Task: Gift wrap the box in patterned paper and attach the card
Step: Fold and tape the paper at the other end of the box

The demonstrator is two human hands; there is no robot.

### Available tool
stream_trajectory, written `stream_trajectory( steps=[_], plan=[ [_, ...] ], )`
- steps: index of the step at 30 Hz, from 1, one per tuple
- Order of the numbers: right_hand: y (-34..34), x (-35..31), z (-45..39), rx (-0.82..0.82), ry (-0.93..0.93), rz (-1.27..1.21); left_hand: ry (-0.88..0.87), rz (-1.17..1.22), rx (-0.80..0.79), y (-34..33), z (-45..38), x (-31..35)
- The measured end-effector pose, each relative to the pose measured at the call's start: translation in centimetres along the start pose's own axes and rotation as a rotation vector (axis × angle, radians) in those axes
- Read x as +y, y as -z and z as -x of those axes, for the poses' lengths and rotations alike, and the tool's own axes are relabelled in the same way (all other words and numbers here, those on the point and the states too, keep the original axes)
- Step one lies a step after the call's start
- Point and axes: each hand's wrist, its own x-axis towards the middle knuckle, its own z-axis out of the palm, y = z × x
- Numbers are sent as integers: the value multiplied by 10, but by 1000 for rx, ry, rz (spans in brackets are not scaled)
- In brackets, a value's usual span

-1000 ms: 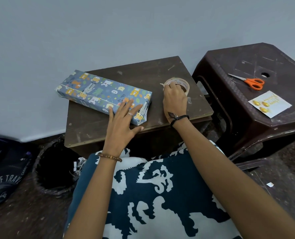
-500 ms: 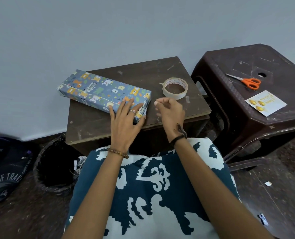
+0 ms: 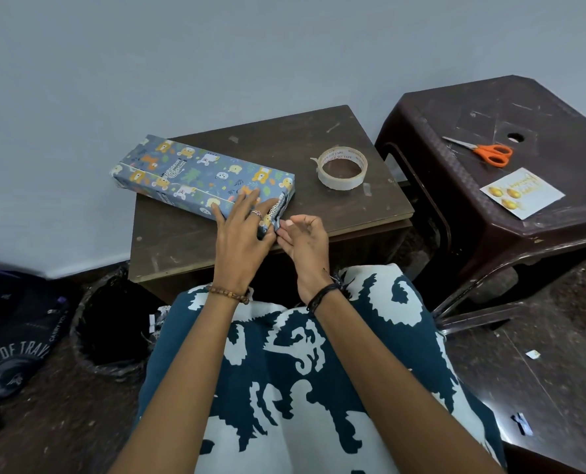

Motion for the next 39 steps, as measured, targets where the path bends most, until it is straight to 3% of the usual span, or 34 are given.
stream_trajectory(
  steps=[5,9,12,17,23,32,39],
  plan=[
    [-1,3,-2,1,54,-4,-23,-16,8,-1,1,-1],
    [-3,7,-5,-15,153,133,-36,-60,-43,0,1,-1],
    [-5,9,-6,-13,185,208,-72,-127,-196,13,-1,-1],
    [-4,6,-8,-29,215,258,-330,-417,-528,59,-26,-8],
    [-2,1,-6,-80,132,196,-505,-640,-715,69,-67,3],
    [6,-5,-4,-102,-77,83,-436,-624,-843,69,-81,20],
    [3,2,-2,-58,3,92,-417,-605,-867,69,-82,21]
  ],
)
